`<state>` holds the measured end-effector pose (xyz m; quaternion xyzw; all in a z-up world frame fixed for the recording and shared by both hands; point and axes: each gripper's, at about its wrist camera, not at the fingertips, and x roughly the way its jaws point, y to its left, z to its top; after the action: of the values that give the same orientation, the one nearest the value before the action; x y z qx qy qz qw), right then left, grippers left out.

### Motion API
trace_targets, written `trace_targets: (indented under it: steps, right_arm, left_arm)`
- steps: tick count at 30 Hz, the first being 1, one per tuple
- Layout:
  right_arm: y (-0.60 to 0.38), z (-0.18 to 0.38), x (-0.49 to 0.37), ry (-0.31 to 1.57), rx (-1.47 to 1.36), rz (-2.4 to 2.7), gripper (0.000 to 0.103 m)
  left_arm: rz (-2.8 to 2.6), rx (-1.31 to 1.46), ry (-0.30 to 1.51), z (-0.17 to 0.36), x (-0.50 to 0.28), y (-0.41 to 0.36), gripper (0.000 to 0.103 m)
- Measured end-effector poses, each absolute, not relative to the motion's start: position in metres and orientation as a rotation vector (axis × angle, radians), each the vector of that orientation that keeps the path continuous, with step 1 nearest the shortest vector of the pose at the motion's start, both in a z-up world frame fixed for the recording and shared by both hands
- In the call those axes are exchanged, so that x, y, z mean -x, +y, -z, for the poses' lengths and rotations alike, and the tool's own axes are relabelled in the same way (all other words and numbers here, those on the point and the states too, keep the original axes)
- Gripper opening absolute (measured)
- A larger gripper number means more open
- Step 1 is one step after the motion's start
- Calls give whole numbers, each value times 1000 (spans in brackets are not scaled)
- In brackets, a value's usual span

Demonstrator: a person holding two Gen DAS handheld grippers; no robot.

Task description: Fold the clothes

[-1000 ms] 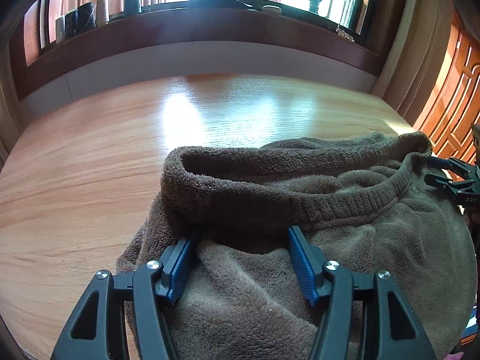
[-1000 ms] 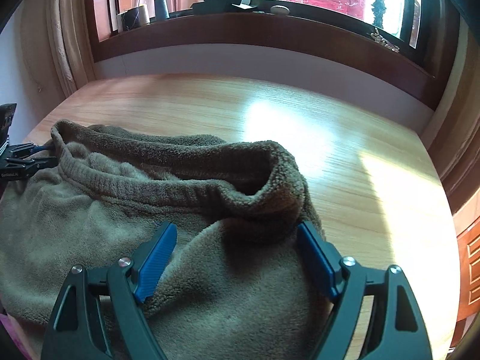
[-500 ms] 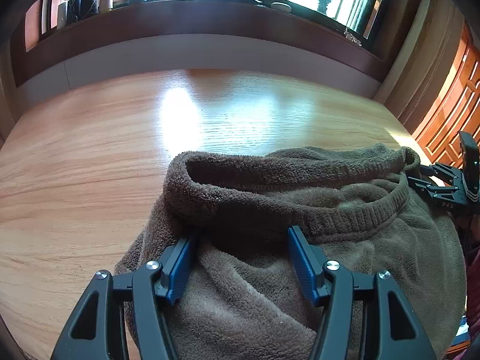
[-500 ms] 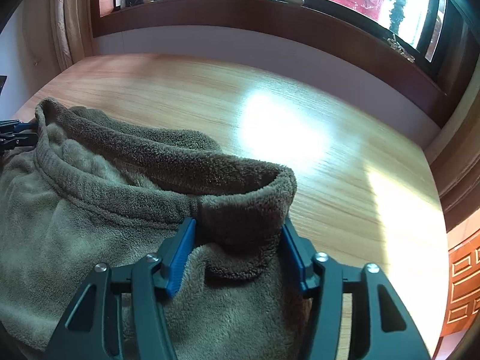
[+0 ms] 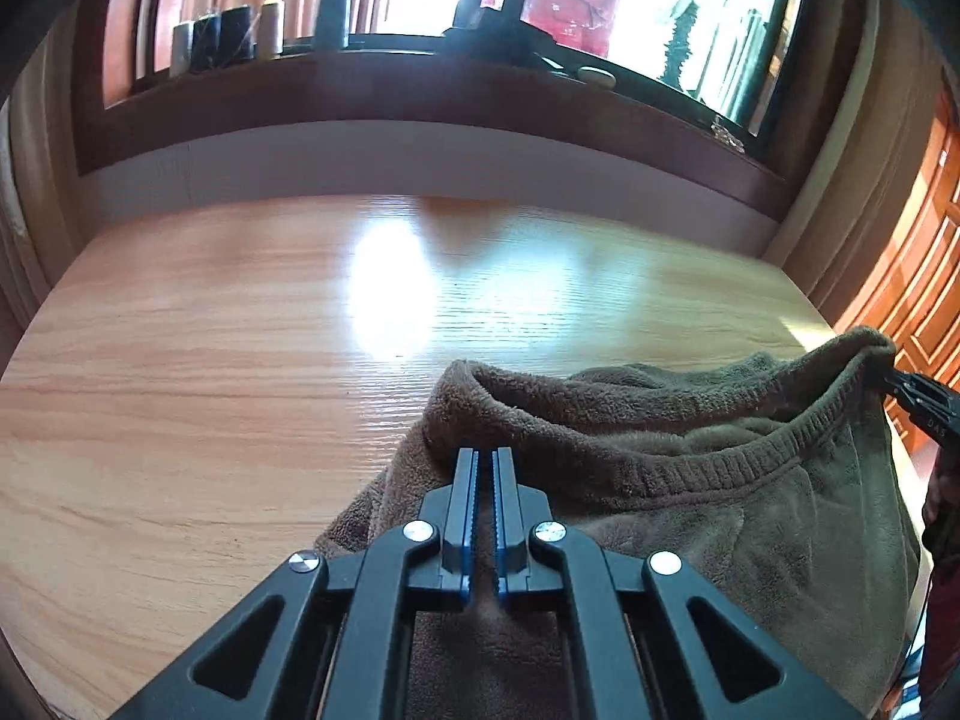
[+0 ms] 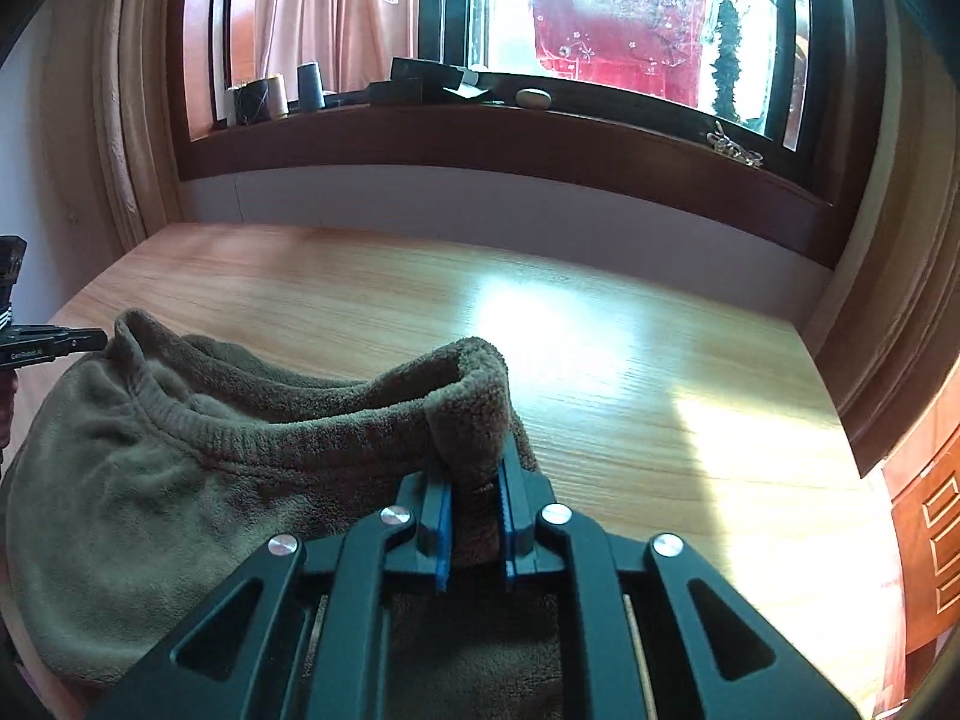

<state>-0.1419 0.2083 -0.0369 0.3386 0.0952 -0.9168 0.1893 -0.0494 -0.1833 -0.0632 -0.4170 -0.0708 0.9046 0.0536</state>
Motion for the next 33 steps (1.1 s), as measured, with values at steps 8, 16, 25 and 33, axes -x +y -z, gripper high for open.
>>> trace_targets:
  steps: [8,16,25,33]
  right_arm:
    - [212,72,136,260,-1045,2540,26]
    - [203,82,136,317,-1047,2536,53]
    - [205,89,142,282,-1105,2532,53]
    - [199,101,151,305,-1209,2475,32]
  left_arm:
    - [-2698,1397,-28,84,57,-166,6]
    - [-2712,1356,-94,76,56,-177,62]
    - [-2728,1379,59,83,85,-165,65]
    - [-2707,1388,-20,90,88,-178,29]
